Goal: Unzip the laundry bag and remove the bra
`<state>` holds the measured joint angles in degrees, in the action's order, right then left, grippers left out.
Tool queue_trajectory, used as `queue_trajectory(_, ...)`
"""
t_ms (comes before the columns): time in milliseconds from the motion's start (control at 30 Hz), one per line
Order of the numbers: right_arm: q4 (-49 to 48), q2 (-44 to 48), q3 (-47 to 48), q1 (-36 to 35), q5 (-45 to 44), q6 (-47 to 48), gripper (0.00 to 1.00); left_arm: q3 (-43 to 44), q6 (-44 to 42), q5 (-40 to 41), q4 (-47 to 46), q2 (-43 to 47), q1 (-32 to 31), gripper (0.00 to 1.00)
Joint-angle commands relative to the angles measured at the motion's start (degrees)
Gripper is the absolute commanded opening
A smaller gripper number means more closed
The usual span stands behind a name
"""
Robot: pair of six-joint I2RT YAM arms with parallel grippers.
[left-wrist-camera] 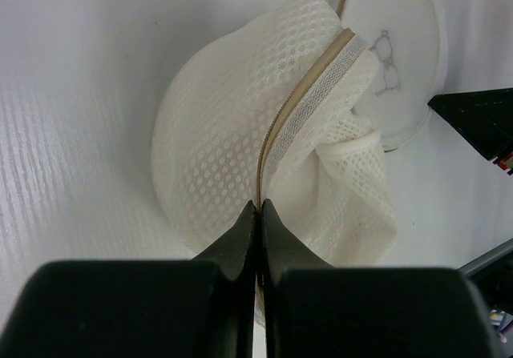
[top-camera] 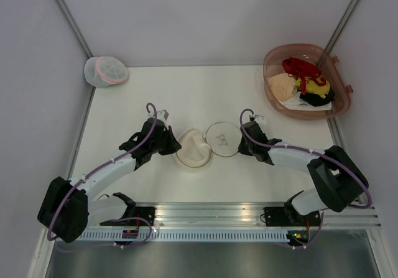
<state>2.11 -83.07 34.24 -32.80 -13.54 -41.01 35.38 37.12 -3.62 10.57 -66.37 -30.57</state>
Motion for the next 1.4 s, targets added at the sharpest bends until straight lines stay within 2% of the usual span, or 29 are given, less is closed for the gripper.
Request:
queue_trajectory(0,0.5,-3.1,2.1,-0.2,-3.9,-1.3,0.22,0.0,1.7,-1.0,-1.8,0.8,0.2,0.02)
queue_trajectory(67,0.1,-4.6,2.6,-0.2,-3.8,-1.2,0.12,0.0,1.7,-1.1,-1.7,0.9,0.2,0.02)
queue_trajectory(100,0.1,-4.8,3.0,-0.3,-3.6,-1.2,0.01,-0.1,1.7,-1.3,-1.7,1.1,0.2,0.02)
queue_trajectory(133,0.3,-4.6,3.2,-0.3,-3.6,-1.1,0.00,-0.1,1.8,-1.3,-1.7,1.2,0.2,0.02)
queue_trajectory(300,1.2,2.5,3.6,-1.3,-3.2,2.9,0.00,-0.1,1.8,-0.9,-1.7,1.4,0.2,0.02)
queue_trajectory(400,3.5,12.0,5.8,-4.0,-4.7,10.1,0.00,0.1,1.9,-0.5,-1.7,1.4,0.2,0.02)
queue_trajectory(500,6.8,15.9,10.7,-7.5,-4.0,18.1,0.00,0.4,2.3,0.2,-2.2,1.3,0.2,0.02)
queue_trajectory(667,11.6,13.2,18.7,-12.3,3.9,30.1,0.01,0.4,3.7,0.4,-3.9,1.1,0.2,0.02)
queue_trajectory(833,13.4,4.1,23.8,-18.1,6.5,35.0,0.00,0.7,6.3,1.6,-4.6,1.8,0.2,0.02)
queue_trajectory(900,13.6,0.5,26.0,-21.2,6.7,36.3,0.00,0.3,7.5,3.1,-4.8,2.8,0.3,0.26)
queue_trajectory(1033,13.9,-4.4,28.9,-25.1,8.1,37.8,0.00,-1.3,10.9,5.9,-5.8,5.7,0.3,0.64)
queue_trajectory(1067,14.0,-5.1,29.8,-26.2,8.1,38.2,0.00,-1.6,11.6,7.5,-5.7,6.4,0.4,0.91)
queue_trajectory(1100,14.1,-6.2,30.2,-26.7,8.1,38.3,0.01,-2.4,12.2,8.3,-5.6,7.1,0.4,0.99)
queue_trajectory(1233,13.9,-7.5,31.1,-27.9,9.6,38.9,0.00,-4.9,14.9,10.6,-6.2,11.3,0.9,0.99)
queue_trajectory(1367,12.4,-7.4,30.9,-28.2,12.9,39.7,0.00,-6.1,15.5,10.0,-6.4,11.3,1.6,0.99)
